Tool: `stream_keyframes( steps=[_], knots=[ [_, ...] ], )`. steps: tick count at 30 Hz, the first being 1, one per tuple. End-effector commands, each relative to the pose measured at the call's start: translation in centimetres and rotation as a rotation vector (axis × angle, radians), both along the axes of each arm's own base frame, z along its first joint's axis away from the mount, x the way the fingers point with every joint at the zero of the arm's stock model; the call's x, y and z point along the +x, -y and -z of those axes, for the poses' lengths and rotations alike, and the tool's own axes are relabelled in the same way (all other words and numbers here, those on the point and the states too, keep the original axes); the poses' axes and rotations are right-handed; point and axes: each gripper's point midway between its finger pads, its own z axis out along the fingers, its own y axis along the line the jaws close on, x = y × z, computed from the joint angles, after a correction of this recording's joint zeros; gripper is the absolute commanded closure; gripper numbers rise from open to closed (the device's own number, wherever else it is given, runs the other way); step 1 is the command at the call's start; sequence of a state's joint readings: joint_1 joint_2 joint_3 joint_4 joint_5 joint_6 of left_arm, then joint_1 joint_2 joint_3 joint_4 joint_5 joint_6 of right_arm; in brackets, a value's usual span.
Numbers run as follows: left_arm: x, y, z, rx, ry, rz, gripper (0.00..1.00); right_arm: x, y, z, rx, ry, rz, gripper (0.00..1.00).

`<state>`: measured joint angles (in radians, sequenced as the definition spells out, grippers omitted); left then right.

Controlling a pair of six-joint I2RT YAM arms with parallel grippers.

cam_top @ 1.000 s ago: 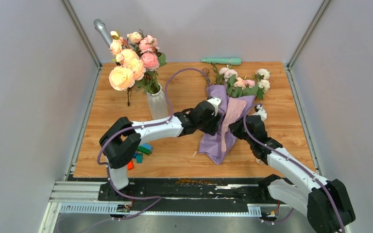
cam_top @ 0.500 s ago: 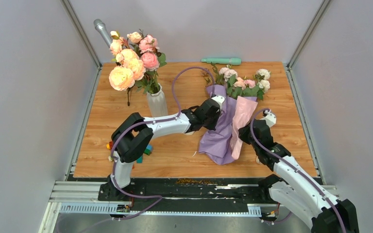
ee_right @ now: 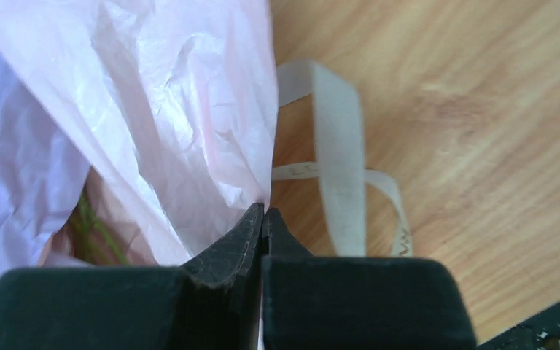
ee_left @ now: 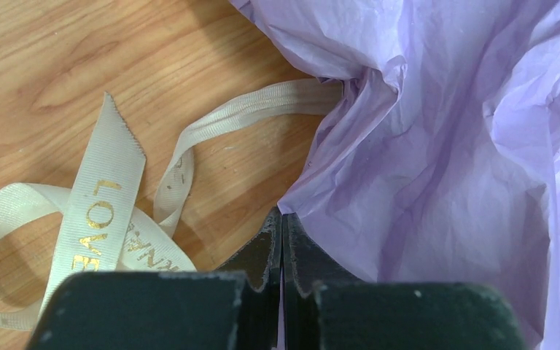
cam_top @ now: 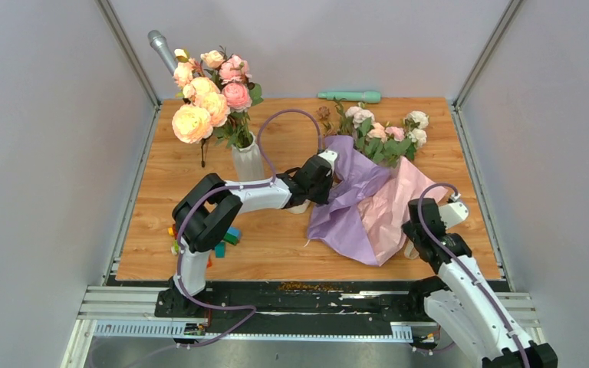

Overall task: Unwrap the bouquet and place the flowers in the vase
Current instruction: Unfold the wrapping paper at the center of the board.

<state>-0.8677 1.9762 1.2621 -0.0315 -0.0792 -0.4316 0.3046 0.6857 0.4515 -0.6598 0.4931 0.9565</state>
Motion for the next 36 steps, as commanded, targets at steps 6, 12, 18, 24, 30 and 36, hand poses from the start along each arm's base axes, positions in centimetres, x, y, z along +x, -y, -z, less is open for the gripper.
stream_keyframes(
  steps=[6, 12, 18, 24, 30, 36],
  knots=[
    [0.7, 1.3, -3.8, -0.129, 0.051, -0.007, 1.0, -2.3, 3.4, 3.4, 0.097, -0.165, 0.283, 1.0],
    [0.5, 1.5, -4.1, -0.154, 0.05, -0.006, 1.0, -4.2, 3.6, 5.5, 0.136, -0.298, 0.389, 1.0],
    [0.6, 1.6, -4.3, -0.158, 0.052, -0.006, 1.0, -5.0, 3.7, 5.9, 0.162, -0.303, 0.447, 1.0],
    [0.4, 2.1, -4.7, -0.168, 0.046, 0.018, 1.0, -3.5, 4.8, 2.9, 0.086, -0.213, 0.392, 0.82],
    [0.5, 2.3, -6.1, -0.184, 0.057, 0.028, 0.83, -3.0, 7.3, -1.6, -0.082, -0.117, 0.346, 0.39],
    [0.0, 2.2, -8.8, -0.214, 0.081, 0.049, 0.55, -2.3, 7.8, -5.1, -0.157, 0.005, 0.253, 0.16]
  ],
)
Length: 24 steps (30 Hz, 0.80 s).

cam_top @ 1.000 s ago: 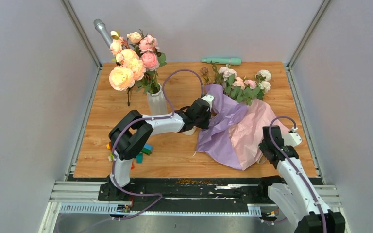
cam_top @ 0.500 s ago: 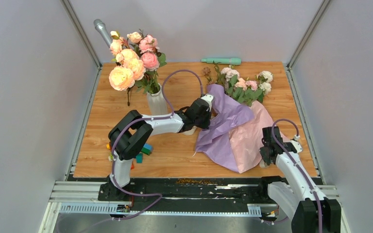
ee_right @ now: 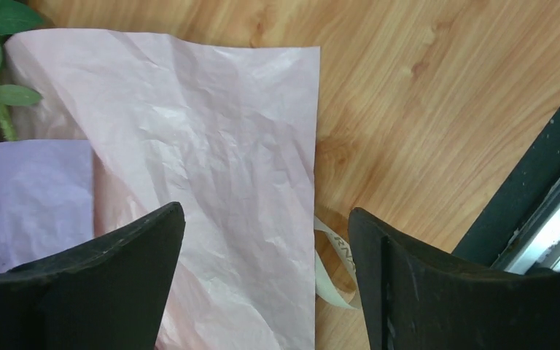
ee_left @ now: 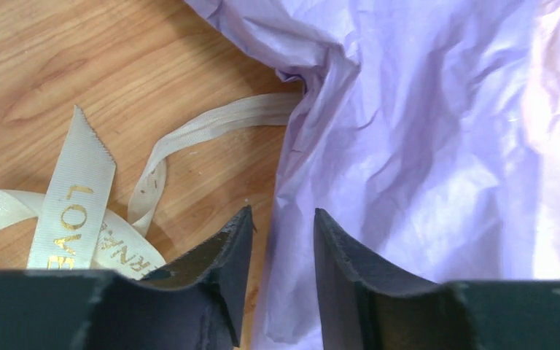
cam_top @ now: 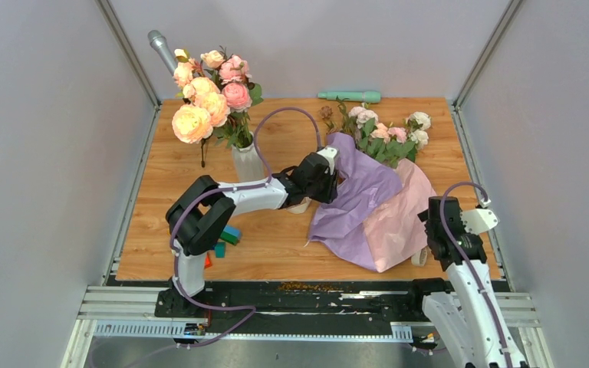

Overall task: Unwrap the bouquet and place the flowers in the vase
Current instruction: Unfold the wrapping paper at the center of the board.

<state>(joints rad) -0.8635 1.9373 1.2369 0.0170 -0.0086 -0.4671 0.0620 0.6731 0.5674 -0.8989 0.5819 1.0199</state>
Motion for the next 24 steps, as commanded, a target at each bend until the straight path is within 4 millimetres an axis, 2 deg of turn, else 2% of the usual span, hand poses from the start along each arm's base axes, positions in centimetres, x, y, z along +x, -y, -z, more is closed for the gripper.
stream_keyframes(
  steps=[1, 4, 5, 7, 8, 9, 10, 11, 12, 14, 17, 21, 24],
  knots=[
    [0.5, 1.2, -7.3, -0.122, 0.093, 0.027, 0.52, 1.8, 0.2, -3.8, -0.121, 0.094, -0.17, 0.16],
    [0.6, 1.8, -9.1, -0.153, 0.109, 0.047, 0.4, 4.5, -2.7, -5.7, -0.105, 0.197, -0.392, 0.17],
    [0.5, 1.9, -9.3, -0.152, 0.105, 0.056, 0.38, 5.2, -3.7, -6.1, -0.091, 0.224, -0.45, 0.22],
    [1.0, 2.5, -10.3, -0.155, 0.115, 0.065, 0.29, 6.2, -5.3, -6.4, -0.061, 0.25, -0.545, 0.27],
    [1.1, 2.8, -9.9, -0.146, 0.11, 0.067, 0.27, 6.6, -6.1, -6.3, -0.041, 0.253, -0.583, 0.28],
    [1.5, 3.1, -10.4, -0.143, 0.116, 0.07, 0.24, 7.2, -6.7, -5.7, -0.022, 0.237, -0.623, 0.31],
    [1.6, 3.1, -9.4, -0.115, 0.099, 0.074, 0.23, 7.6, -7.6, -5.3, 0.003, 0.228, -0.672, 0.36],
    [1.9, 3.5, -10.0, -0.12, 0.108, 0.077, 0.2, 8.0, -8.6, -4.9, 0.037, 0.224, -0.72, 0.39],
    [2.0, 3.6, -8.6, -0.089, 0.088, 0.081, 0.19, 8.4, -9.4, -4.5, 0.068, 0.219, -0.753, 0.42],
    [2.4, 3.8, -7.7, -0.063, 0.078, 0.083, 0.17, 8.9, -10.5, -3.5, 0.116, 0.195, -0.798, 0.47],
    [2.9, 4.0, -6.2, -0.032, 0.068, 0.075, 0.15, 9.4, -11.0, -2.0, 0.149, 0.17, -0.815, 0.53],
    [2.9, 4.2, -4.4, -0.008, 0.039, 0.08, 0.14, 9.1, -10.4, 0.3, 0.18, 0.106, -0.76, 0.64],
    [3.0, 4.1, -3.2, 0.012, 0.024, 0.076, 0.15, 8.8, -9.4, 1.9, 0.193, 0.069, -0.708, 0.65]
  ],
)
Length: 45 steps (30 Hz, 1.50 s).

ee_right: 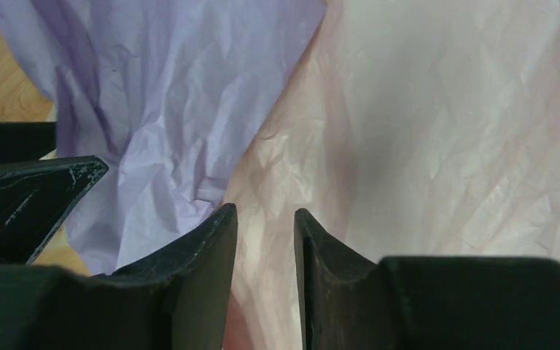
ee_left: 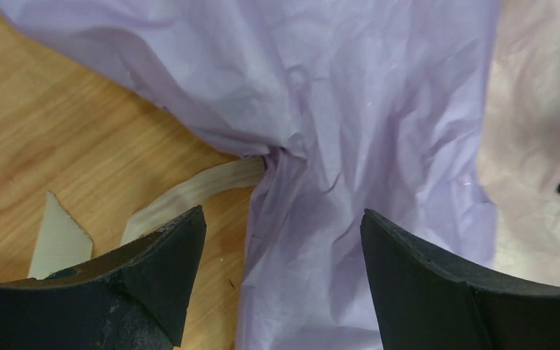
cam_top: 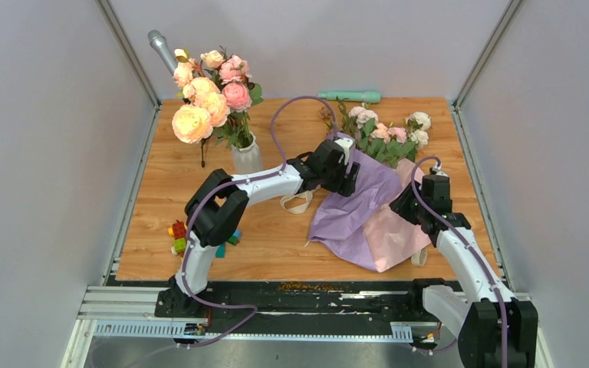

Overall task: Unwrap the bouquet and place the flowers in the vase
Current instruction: Unfold the wrapping paper at the center of the board.

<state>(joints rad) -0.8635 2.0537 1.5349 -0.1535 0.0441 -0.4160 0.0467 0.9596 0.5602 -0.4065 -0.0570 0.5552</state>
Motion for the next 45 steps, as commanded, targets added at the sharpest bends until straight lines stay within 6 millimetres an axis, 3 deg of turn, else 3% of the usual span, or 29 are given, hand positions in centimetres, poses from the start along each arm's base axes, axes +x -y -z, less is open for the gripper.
stream_keyframes(
  steps=[1, 3, 9, 13, 16, 23, 25, 27, 29, 30, 34, 38, 42, 45],
  knots=[
    [0.5, 0.2, 0.5, 0.022, 0.004, 0.004, 0.16, 0.3, 1.1, 1.5, 0.019, -0.013, 0.047, 0.64],
    [0.4, 0.1, 1.1, 0.029, -0.005, 0.007, 0.21, 0.1, 1.9, 2.4, 0.031, -0.041, 0.074, 0.63],
    [0.5, -0.4, 1.9, 0.047, 0.002, -0.014, 0.71, -0.5, 3.4, 4.5, 0.077, -0.102, 0.12, 0.61],
    [0.3, -1.0, 2.3, 0.061, 0.0, -0.022, 0.91, -1.1, 4.3, 5.8, 0.107, -0.144, 0.151, 0.61],
    [0.3, -1.4, 2.5, 0.07, 0.001, -0.034, 0.99, -1.5, 5.0, 6.6, 0.111, -0.169, 0.177, 0.61],
    [0.2, -2.2, 2.1, 0.079, 0.016, -0.059, 1.0, -2.0, 6.2, 6.9, 0.107, -0.158, 0.228, 0.58],
    [0.1, -2.1, 2.0, 0.076, 0.015, -0.048, 0.96, -1.7, 6.0, 6.5, 0.116, -0.146, 0.217, 0.58],
    [0.1, -2.0, 1.7, 0.076, 0.021, -0.032, 0.82, -1.1, 5.7, 5.6, 0.127, -0.117, 0.188, 0.56],
    [0.1, -2.0, 0.8, 0.071, 0.034, -0.024, 0.62, -0.6, 5.2, 4.5, 0.139, -0.078, 0.146, 0.46],
    [0.0, -2.0, -0.1, 0.059, 0.045, -0.017, 0.46, -0.3, 5.0, 3.8, 0.144, -0.057, 0.124, 0.43],
    [-0.9, -1.4, -3.6, 0.014, 0.114, 0.056, 0.19, -0.1, 4.5, 1.8, 0.14, -0.001, 0.077, 0.34],
    [-2.5, -1.4, -6.6, 0.041, 0.213, 0.093, 0.1, -0.5, 4.3, 0.0, 0.115, 0.059, 0.05, 0.27],
    [-6.7, 0.4, -8.5, 0.074, 0.324, 0.201, 0.07, -1.2, 4.1, -0.9, 0.099, 0.087, 0.038, 0.24],
    [-9.8, 1.4, -8.0, 0.072, 0.372, 0.294, 0.06, -1.7, 4.0, -1.4, 0.092, 0.098, 0.038, 0.23]
  ],
)
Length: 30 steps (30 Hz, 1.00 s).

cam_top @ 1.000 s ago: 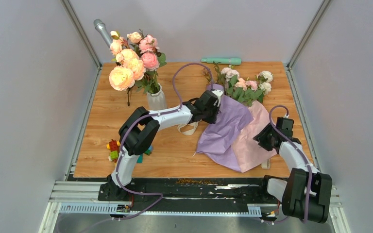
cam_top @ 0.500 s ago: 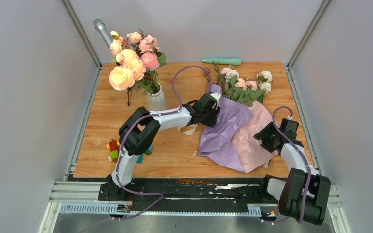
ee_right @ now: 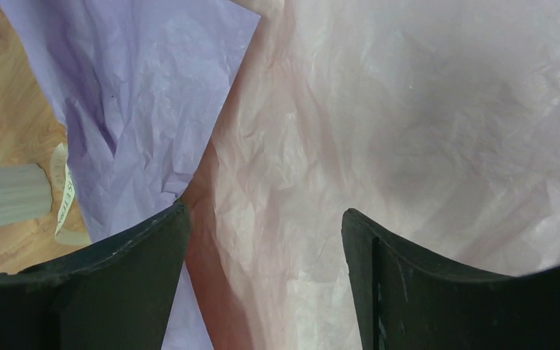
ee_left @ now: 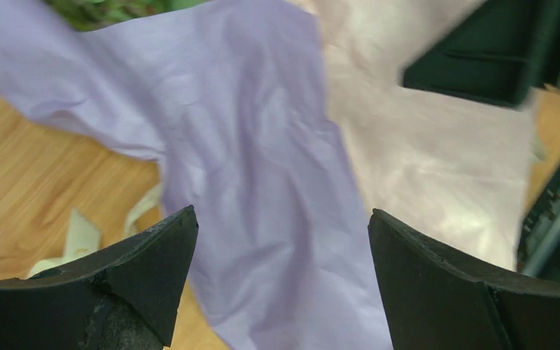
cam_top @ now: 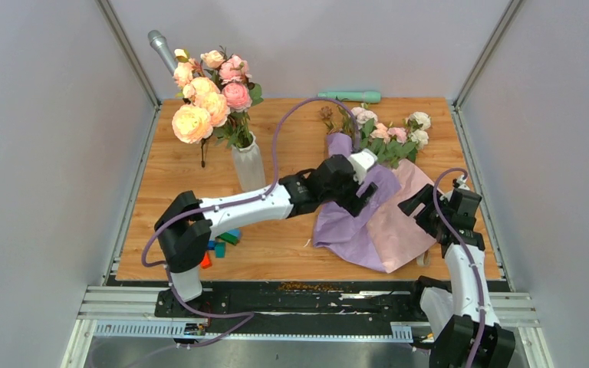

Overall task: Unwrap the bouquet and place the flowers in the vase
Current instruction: Unfold the wrapping paper at the center of the board.

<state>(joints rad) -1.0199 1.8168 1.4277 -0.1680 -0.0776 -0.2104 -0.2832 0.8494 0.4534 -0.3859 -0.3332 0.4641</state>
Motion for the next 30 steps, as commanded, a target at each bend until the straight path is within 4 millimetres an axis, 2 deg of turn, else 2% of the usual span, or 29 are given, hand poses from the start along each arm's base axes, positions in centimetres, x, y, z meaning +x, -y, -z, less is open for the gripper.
stream_keyframes(
  steps=[1, 4, 5, 6, 7, 8, 9, 10, 14, 17, 19, 21, 22, 24, 30],
  knots=[
    [-4.5, 1.7, -0.9, 0.01, 0.135, 0.151, 0.06, -0.2, -0.1, -2.0, -0.026, 0.046, -0.022, 0.22],
    [-6.7, 2.4, 1.0, 0.026, 0.148, 0.192, 0.06, -0.7, -0.2, -2.1, -0.021, 0.057, -0.014, 0.17],
    [-6.9, 2.4, 1.4, 0.042, 0.16, 0.184, 0.06, -0.8, -0.3, -2.2, -0.019, 0.062, -0.012, 0.16],
    [-7.8, 2.9, 2.1, 0.063, 0.167, 0.2, 0.06, -0.9, -0.3, -2.3, -0.018, 0.067, -0.011, 0.16],
    [-7.6, 2.8, 2.7, 0.099, 0.196, 0.183, 0.06, -1.0, -0.4, -2.2, -0.016, 0.067, -0.009, 0.15],
    [-8.5, 3.2, 3.0, 0.126, 0.222, 0.204, 0.05, -1.0, -0.4, -2.2, -0.015, 0.072, -0.008, 0.14],
    [-8.2, 3.2, 3.4, 0.158, 0.248, 0.17, 0.05, -1.1, -0.5, -2.3, -0.012, 0.074, -0.01, 0.14],
    [-8.7, 3.3, 3.8, 0.181, 0.263, 0.169, 0.05, -1.1, -0.5, -2.2, -0.01, 0.073, -0.013, 0.14],
    [-7.1, 2.3, 4.9, 0.265, 0.318, 0.027, 0.03, -1.3, -0.9, -1.9, 0.004, 0.068, -0.03, 0.14],
    [-6.3, 1.7, 5.7, 0.319, 0.34, -0.026, 0.06, -1.5, -1.1, -1.5, 0.009, 0.06, -0.035, 0.14],
    [-5.8, 1.2, 5.7, 0.348, 0.353, -0.064, 0.14, -1.5, -1.1, -1.4, 0.009, 0.06, -0.034, 0.14],
    [-5.4, 0.8, 5.5, 0.366, 0.366, -0.094, 0.29, -1.6, -1.1, -1.3, 0.013, 0.057, -0.035, 0.14],
    [-5.3, 0.7, 5.3, 0.366, 0.374, -0.107, 0.4, -1.6, -1.2, -1.3, 0.015, 0.057, -0.037, 0.14],
    [-5.1, 0.5, 4.7, 0.357, 0.379, -0.126, 0.52, -1.6, -1.3, -1.3, 0.019, 0.056, -0.044, 0.14],
    [-5.0, 0.2, 2.4, 0.274, 0.357, -0.193, 0.62, -1.9, -2.0, -0.8, 0.031, 0.049, -0.092, 0.14]
  ],
)
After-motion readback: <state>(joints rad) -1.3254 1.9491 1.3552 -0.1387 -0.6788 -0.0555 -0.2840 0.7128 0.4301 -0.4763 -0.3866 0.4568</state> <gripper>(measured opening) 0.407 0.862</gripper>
